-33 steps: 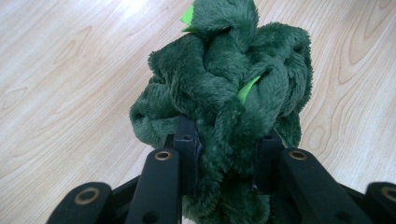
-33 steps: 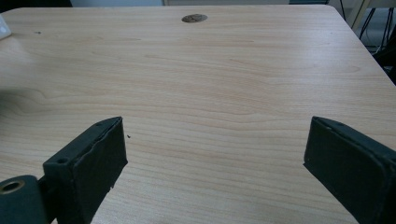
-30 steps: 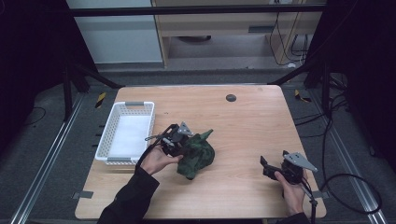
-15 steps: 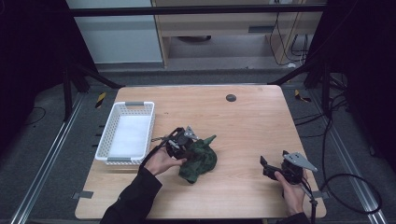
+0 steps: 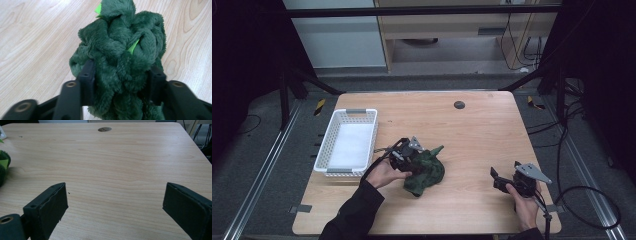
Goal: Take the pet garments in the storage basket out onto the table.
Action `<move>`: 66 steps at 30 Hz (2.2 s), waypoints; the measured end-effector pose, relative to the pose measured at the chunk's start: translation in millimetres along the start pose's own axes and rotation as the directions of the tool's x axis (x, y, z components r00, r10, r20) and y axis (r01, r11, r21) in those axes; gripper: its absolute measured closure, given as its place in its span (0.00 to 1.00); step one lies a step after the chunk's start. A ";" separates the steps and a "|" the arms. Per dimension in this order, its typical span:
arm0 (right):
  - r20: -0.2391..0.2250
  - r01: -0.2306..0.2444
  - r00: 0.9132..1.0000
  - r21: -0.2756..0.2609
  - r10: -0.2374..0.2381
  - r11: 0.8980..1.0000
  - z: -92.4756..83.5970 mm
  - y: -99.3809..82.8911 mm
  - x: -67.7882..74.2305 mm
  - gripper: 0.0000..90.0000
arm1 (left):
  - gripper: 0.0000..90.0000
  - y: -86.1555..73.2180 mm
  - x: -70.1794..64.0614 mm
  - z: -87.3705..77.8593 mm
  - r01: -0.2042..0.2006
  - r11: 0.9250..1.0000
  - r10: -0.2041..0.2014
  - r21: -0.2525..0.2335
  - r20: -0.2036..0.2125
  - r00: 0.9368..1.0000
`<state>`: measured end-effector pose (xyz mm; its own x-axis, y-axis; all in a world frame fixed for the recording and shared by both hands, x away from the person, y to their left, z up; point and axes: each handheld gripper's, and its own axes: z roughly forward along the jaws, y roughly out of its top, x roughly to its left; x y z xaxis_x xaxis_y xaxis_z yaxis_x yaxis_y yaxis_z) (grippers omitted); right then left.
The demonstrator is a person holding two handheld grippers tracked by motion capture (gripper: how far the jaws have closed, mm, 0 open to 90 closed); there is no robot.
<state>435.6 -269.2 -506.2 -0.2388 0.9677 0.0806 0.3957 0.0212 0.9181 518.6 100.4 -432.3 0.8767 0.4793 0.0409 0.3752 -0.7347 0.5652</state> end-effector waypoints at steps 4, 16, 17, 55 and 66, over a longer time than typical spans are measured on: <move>0.000 -0.001 1.000 0.000 0.001 1.000 0.0 0.0 -0.1 0.06 | 0.46 -0.7 -0.7 -4.8 -0.006 1.000 0.005 -0.028 -0.008 1.000; 0.001 -0.003 1.000 0.001 0.003 1.000 0.1 0.0 -0.3 0.06 | 0.33 -8.8 -1.5 -32.2 0.012 0.994 -0.014 -0.112 -0.022 1.000; 0.001 -0.002 1.000 0.001 0.002 1.000 0.1 0.0 -0.2 0.06 | 0.32 -9.5 -1.9 -33.8 0.016 0.993 -0.019 -0.117 -0.022 1.000; -0.007 -0.006 1.000 -0.002 0.006 1.000 -0.4 -0.3 -0.9 0.06 | 0.27 -88.6 -9.5 -78.1 0.195 0.908 -0.277 -0.371 -0.182 0.943; -0.008 -0.007 1.000 -0.002 0.007 1.000 -0.7 -0.3 -1.1 0.06 | 0.43 -126.3 -18.3 -80.4 0.262 0.882 -0.346 -0.391 -0.161 0.924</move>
<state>435.2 -270.5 -506.3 -0.2432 0.9657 0.0906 0.3953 0.0134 0.9185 430.9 223.0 -438.1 0.6321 0.7745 -0.0249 0.4428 -0.3346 0.8319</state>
